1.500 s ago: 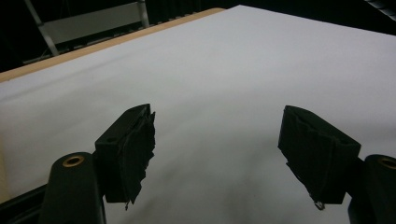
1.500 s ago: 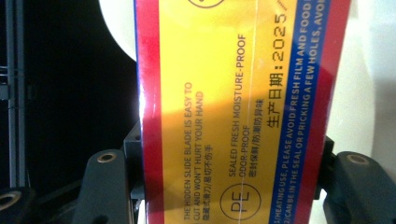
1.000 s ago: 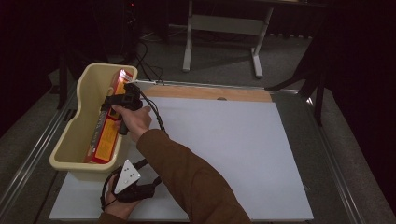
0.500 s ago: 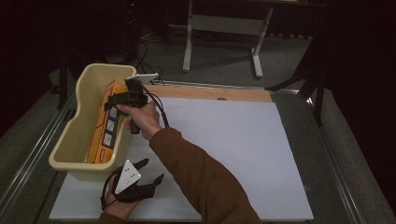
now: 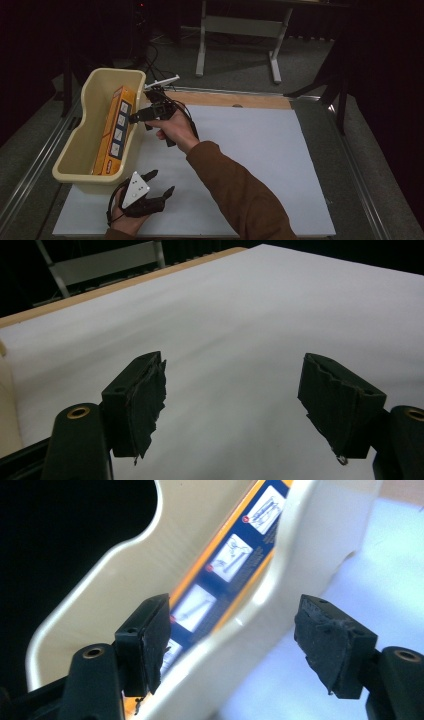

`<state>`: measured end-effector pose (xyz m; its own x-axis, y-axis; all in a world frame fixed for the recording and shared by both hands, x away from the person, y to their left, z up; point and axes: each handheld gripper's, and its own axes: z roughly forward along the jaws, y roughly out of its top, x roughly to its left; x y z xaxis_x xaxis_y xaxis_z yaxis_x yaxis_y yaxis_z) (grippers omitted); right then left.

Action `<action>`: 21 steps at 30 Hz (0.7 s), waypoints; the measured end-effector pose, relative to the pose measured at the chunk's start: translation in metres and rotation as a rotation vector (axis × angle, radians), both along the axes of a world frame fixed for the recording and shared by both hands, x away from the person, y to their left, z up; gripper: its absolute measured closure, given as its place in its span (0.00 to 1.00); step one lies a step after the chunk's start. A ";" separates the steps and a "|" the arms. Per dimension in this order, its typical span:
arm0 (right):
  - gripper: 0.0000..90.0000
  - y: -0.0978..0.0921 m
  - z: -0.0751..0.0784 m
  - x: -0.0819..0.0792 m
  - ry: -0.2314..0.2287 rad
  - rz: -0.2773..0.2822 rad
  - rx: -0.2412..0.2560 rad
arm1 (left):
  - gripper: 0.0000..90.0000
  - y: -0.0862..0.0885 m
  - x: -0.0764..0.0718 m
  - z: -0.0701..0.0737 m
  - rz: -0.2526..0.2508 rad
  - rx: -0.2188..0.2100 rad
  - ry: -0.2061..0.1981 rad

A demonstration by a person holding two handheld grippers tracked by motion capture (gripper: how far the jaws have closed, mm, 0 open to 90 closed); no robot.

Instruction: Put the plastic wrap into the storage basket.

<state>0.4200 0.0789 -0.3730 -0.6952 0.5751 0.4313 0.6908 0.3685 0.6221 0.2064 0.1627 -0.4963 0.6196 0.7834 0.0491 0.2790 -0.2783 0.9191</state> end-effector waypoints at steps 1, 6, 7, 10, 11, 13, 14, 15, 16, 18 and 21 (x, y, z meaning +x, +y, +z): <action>0.33 -0.003 -0.001 -0.001 -0.027 0.014 -0.012 | 0.30 0.000 0.000 0.000 0.002 -0.001 0.001; 0.33 -0.013 -0.005 -0.007 -0.144 0.068 -0.057 | 0.30 0.000 0.001 -0.001 0.004 -0.005 0.006; 0.33 -0.015 -0.006 -0.009 -0.165 0.077 -0.063 | 0.30 0.000 0.001 -0.001 0.003 -0.004 0.007; 0.33 -0.023 -0.009 -0.013 -0.228 0.101 -0.085 | 0.30 -0.001 0.001 -0.001 0.001 0.002 0.007; 0.33 -0.026 -0.010 -0.015 -0.250 0.112 -0.094 | 0.30 -0.001 0.001 -0.001 0.001 0.003 0.007; 0.33 -0.035 -0.012 -0.018 -0.277 0.139 -0.104 | 0.30 -0.002 0.001 -0.001 0.001 0.006 0.009; 0.33 -0.040 -0.013 -0.020 -0.289 0.143 -0.109 | 0.30 -0.002 0.002 -0.001 0.001 0.007 0.009; 0.33 -0.046 -0.014 -0.022 -0.304 0.146 -0.112 | 0.30 -0.002 0.002 -0.001 0.002 0.007 0.009; 0.33 -0.052 -0.015 -0.024 -0.316 0.146 -0.116 | 0.29 -0.002 0.002 -0.001 0.002 0.006 0.009; 0.33 -0.066 -0.016 -0.027 -0.343 0.142 -0.123 | 0.29 -0.003 0.003 -0.001 -0.001 0.010 0.011; 0.33 -0.089 -0.017 -0.029 -0.375 0.121 -0.117 | 0.29 -0.005 0.003 -0.002 -0.001 0.014 0.011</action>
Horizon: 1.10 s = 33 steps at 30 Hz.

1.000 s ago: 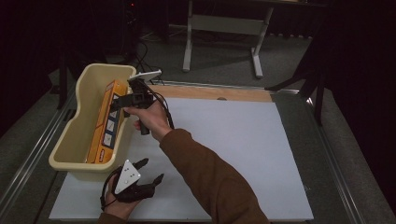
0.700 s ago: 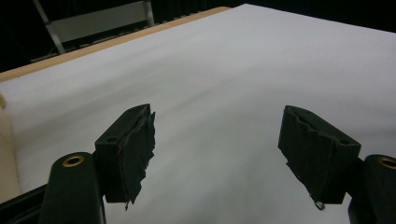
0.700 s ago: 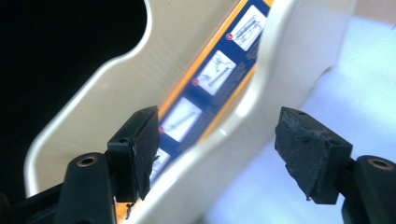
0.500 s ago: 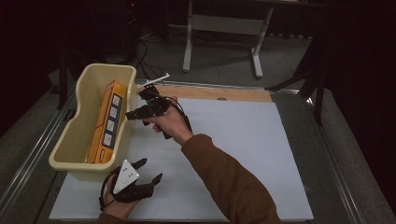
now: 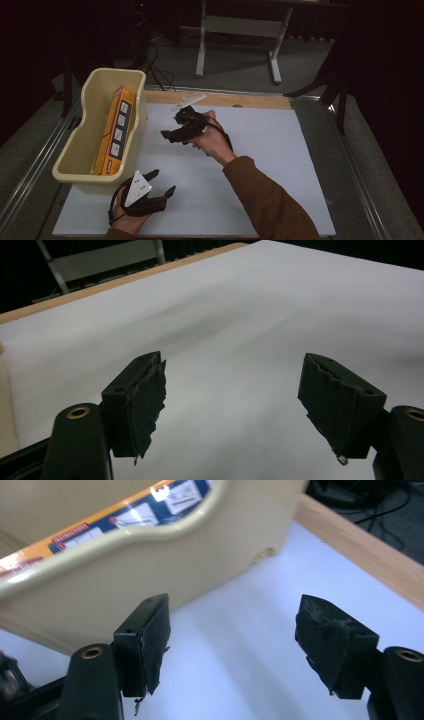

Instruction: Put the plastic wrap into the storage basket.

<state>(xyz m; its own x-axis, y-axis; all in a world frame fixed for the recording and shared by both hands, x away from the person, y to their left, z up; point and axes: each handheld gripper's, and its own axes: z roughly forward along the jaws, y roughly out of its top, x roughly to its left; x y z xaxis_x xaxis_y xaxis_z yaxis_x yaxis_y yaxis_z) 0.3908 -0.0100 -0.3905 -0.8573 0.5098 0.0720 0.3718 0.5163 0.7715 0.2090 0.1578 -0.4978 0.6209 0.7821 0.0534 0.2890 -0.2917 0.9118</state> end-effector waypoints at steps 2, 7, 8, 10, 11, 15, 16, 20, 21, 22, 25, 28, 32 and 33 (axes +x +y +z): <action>0.33 -0.017 0.000 0.001 0.004 -0.018 0.036 | 0.29 0.000 0.000 0.000 0.003 0.004 0.001; 0.31 -0.058 -0.005 -0.003 -0.011 -0.062 0.099 | 0.29 0.001 0.002 -0.002 0.037 0.016 0.019; 0.31 -0.066 -0.007 -0.004 -0.027 -0.076 0.096 | 0.29 0.001 0.002 -0.002 0.042 0.015 0.019; 0.30 -0.079 -0.011 -0.006 -0.049 -0.109 0.093 | 0.30 0.001 0.002 -0.002 0.044 0.017 0.018; 0.30 -0.086 -0.013 -0.008 -0.059 -0.115 0.100 | 0.30 0.001 0.002 -0.002 0.044 0.017 0.018; 0.27 -0.111 -0.024 -0.019 -0.113 -0.139 0.068 | 0.30 0.001 0.003 -0.002 0.045 0.020 0.018; 0.27 -0.117 -0.026 -0.021 -0.125 -0.148 0.054 | 0.30 0.001 0.003 -0.002 0.045 0.021 0.018; 0.23 -0.148 -0.036 -0.033 -0.157 -0.189 0.011 | 0.29 0.002 0.004 -0.002 0.050 0.020 0.017; 0.23 -0.156 -0.038 -0.037 -0.163 -0.198 0.008 | 0.29 0.002 0.004 -0.002 0.051 0.018 0.017; 0.22 -0.164 -0.040 -0.041 -0.165 -0.207 0.012 | 0.29 0.002 0.004 -0.002 0.053 0.017 0.017; 0.19 -0.188 -0.048 -0.057 -0.169 -0.252 0.044 | 0.29 0.003 0.004 -0.002 0.059 0.019 0.015; 0.18 -0.210 -0.061 -0.075 -0.175 -0.290 0.068 | 0.29 0.004 0.003 -0.001 0.070 0.021 0.014; 0.18 -0.233 -0.079 -0.094 -0.183 -0.352 0.074 | 0.29 0.005 0.003 -0.001 0.077 0.017 0.011; 0.18 -0.238 -0.083 -0.098 -0.185 -0.362 0.079 | 0.30 0.005 0.003 -0.001 0.078 0.016 0.011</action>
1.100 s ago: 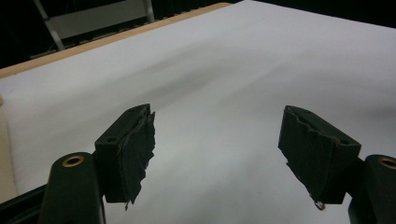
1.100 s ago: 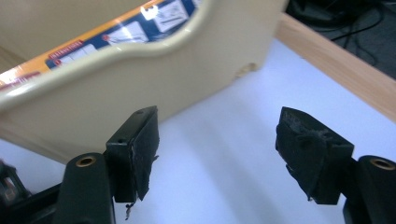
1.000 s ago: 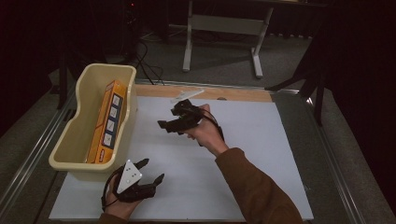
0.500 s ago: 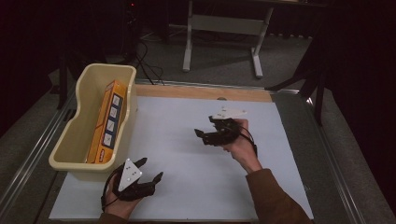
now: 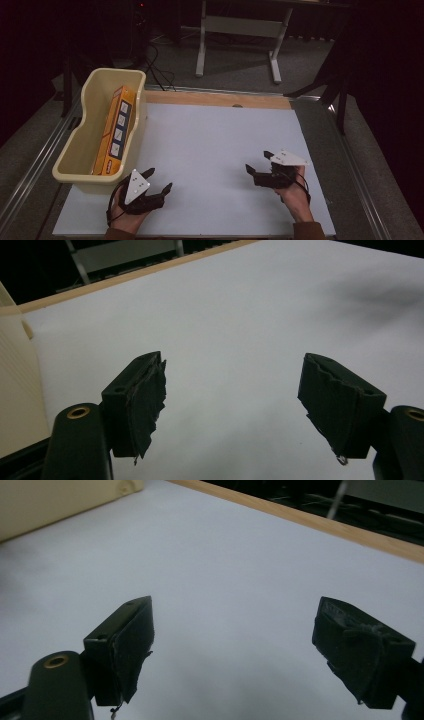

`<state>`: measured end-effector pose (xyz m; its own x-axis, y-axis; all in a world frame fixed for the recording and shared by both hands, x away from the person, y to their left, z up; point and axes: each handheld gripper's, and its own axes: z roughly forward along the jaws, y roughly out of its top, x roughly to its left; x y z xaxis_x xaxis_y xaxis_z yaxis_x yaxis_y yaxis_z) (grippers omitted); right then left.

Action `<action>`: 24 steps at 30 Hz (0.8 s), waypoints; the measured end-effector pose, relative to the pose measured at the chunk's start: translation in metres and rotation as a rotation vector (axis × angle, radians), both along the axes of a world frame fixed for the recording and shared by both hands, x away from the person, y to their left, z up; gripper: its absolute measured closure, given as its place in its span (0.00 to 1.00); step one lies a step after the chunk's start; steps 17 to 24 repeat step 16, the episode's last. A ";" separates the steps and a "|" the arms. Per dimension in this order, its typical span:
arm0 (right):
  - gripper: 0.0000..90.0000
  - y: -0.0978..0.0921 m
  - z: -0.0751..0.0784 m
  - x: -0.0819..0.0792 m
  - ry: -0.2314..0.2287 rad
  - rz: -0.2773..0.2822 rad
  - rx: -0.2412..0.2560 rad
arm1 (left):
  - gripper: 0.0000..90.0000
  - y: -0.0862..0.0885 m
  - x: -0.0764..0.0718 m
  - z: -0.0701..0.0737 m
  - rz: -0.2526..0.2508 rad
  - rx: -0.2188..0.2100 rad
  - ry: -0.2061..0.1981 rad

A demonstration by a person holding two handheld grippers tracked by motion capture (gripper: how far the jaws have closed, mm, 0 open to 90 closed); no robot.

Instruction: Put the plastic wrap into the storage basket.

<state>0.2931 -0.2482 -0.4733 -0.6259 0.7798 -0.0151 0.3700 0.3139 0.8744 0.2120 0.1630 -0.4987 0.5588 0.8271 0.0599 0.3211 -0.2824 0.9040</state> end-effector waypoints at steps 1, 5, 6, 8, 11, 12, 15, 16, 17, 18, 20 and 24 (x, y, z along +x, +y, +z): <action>0.18 -0.005 -0.003 -0.003 -0.001 -0.010 0.001 | 0.29 0.000 0.000 0.000 -0.002 0.001 0.001; 0.20 -0.023 -0.009 -0.016 -0.017 -0.048 -0.005 | 0.29 0.000 0.000 0.001 -0.007 -0.003 -0.001; 0.20 -0.026 -0.009 -0.020 -0.024 -0.050 0.002 | 0.29 0.001 0.000 0.001 -0.008 -0.003 -0.004; 0.20 -0.030 -0.009 -0.028 -0.043 -0.042 -0.002 | 0.29 0.002 -0.001 0.002 -0.008 -0.004 -0.005; 0.22 -0.036 -0.010 -0.036 -0.062 -0.048 0.005 | 0.29 0.003 -0.002 0.003 -0.005 -0.009 -0.005; 0.22 -0.038 -0.011 -0.038 -0.066 -0.046 0.010 | 0.29 0.004 -0.002 0.003 -0.004 -0.010 -0.006; 0.22 -0.042 -0.012 -0.043 -0.074 -0.041 0.007 | 0.29 0.004 -0.003 0.003 -0.003 -0.012 -0.009; 0.22 -0.043 -0.012 -0.044 -0.077 -0.044 0.003 | 0.29 0.004 -0.003 0.003 -0.005 -0.011 -0.009; 0.22 -0.043 -0.012 -0.044 -0.077 -0.044 0.003 | 0.29 0.004 -0.003 0.003 -0.005 -0.011 -0.009; 0.22 -0.043 -0.012 -0.044 -0.077 -0.044 0.003 | 0.29 0.004 -0.003 0.003 -0.005 -0.011 -0.009; 0.22 -0.043 -0.012 -0.044 -0.077 -0.044 0.003 | 0.29 0.004 -0.003 0.003 -0.005 -0.011 -0.009; 0.22 -0.043 -0.012 -0.044 -0.077 -0.044 0.003 | 0.29 0.004 -0.003 0.003 -0.005 -0.011 -0.009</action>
